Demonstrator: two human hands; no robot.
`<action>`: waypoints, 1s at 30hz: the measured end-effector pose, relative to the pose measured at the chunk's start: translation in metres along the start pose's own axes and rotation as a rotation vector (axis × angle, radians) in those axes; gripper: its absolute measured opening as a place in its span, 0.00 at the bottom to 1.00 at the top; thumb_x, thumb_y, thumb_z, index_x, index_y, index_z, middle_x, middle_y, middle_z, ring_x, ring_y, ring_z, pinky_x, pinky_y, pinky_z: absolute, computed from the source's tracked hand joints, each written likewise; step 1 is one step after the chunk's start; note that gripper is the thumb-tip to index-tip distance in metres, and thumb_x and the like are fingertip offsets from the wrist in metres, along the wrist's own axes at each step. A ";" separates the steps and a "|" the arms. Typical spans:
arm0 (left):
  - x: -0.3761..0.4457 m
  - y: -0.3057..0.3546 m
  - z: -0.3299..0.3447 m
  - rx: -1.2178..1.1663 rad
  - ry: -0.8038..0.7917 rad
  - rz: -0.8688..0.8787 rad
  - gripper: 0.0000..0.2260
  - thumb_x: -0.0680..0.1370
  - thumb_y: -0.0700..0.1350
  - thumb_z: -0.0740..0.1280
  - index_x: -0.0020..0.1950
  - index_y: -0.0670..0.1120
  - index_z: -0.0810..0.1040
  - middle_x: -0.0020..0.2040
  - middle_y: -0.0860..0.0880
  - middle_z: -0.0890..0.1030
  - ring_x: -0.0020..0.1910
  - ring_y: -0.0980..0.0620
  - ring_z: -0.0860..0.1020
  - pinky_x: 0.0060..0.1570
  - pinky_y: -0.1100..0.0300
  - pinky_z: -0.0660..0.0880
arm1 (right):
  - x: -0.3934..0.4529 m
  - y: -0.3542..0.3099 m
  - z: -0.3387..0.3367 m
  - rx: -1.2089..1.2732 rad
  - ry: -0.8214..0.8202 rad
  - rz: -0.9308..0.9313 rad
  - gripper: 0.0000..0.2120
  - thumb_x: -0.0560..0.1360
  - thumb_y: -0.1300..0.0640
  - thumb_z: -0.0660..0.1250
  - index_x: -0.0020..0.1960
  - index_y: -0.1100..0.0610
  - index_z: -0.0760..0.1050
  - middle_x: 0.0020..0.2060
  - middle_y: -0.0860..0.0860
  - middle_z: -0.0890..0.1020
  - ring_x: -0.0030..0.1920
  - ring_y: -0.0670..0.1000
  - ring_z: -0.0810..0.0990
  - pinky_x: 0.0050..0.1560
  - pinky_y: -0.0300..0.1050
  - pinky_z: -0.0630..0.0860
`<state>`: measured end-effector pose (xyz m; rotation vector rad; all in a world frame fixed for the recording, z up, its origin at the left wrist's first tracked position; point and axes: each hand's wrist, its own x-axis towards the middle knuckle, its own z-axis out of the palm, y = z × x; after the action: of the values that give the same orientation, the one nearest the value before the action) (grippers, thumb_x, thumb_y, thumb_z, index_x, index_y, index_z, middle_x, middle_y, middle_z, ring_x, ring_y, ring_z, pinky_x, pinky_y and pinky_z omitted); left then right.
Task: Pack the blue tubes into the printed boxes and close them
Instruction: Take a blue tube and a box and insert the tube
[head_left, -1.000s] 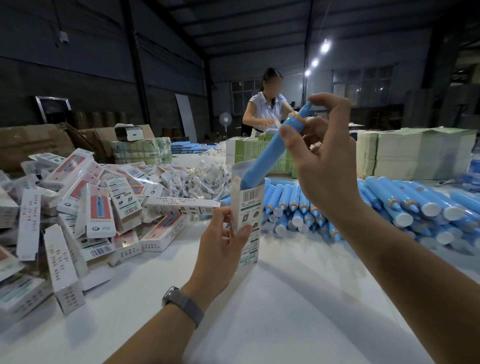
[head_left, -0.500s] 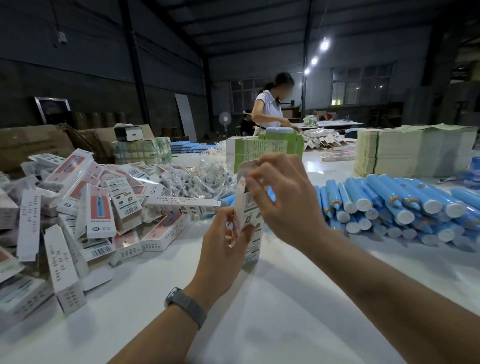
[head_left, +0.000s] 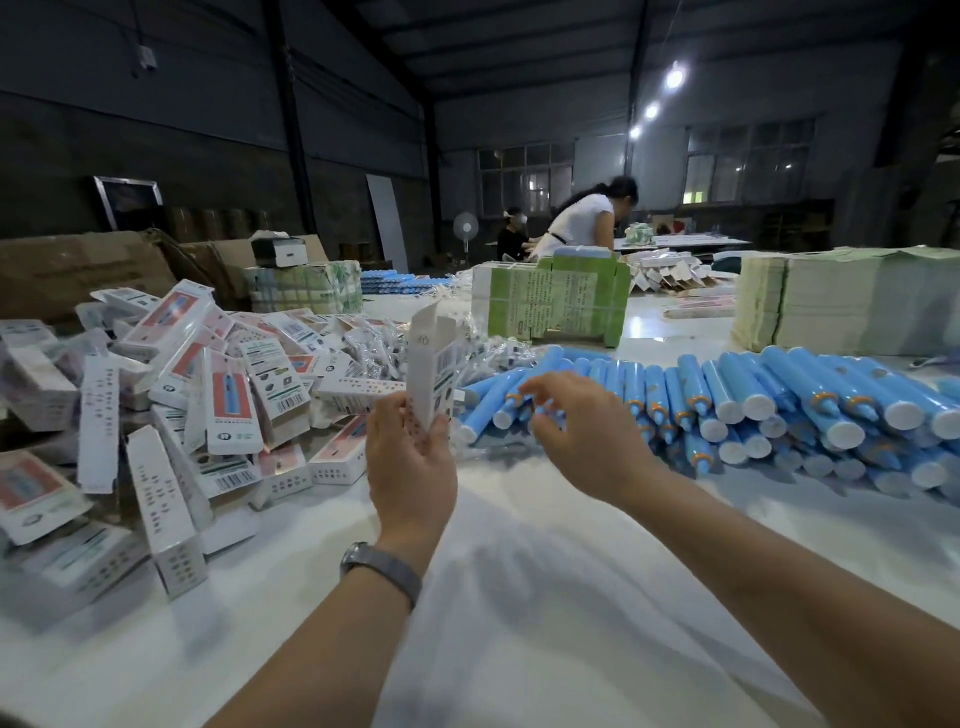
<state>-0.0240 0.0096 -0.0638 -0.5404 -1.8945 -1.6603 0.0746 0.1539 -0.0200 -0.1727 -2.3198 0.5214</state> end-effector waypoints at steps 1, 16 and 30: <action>0.000 -0.001 0.000 0.007 0.009 -0.014 0.10 0.79 0.42 0.70 0.56 0.46 0.70 0.55 0.47 0.76 0.53 0.44 0.76 0.50 0.43 0.78 | 0.003 0.001 0.008 -0.063 -0.113 0.014 0.18 0.76 0.61 0.62 0.64 0.51 0.76 0.57 0.49 0.79 0.60 0.53 0.75 0.58 0.47 0.71; -0.001 -0.002 0.004 -0.015 -0.022 0.047 0.11 0.77 0.39 0.71 0.56 0.43 0.73 0.54 0.45 0.77 0.53 0.41 0.78 0.50 0.41 0.77 | 0.027 0.000 0.055 -0.367 -0.466 0.023 0.21 0.78 0.60 0.60 0.69 0.49 0.65 0.54 0.55 0.79 0.55 0.60 0.77 0.50 0.52 0.74; -0.017 0.011 0.009 -0.279 -0.341 0.016 0.10 0.76 0.49 0.70 0.48 0.62 0.71 0.48 0.62 0.82 0.40 0.59 0.80 0.37 0.63 0.79 | 0.018 -0.049 -0.053 0.488 0.378 -0.275 0.15 0.77 0.64 0.67 0.58 0.50 0.69 0.39 0.44 0.79 0.40 0.47 0.82 0.40 0.40 0.80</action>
<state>-0.0056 0.0214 -0.0669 -1.0034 -1.8868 -1.9332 0.1001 0.1316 0.0459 0.2581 -1.7555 0.8147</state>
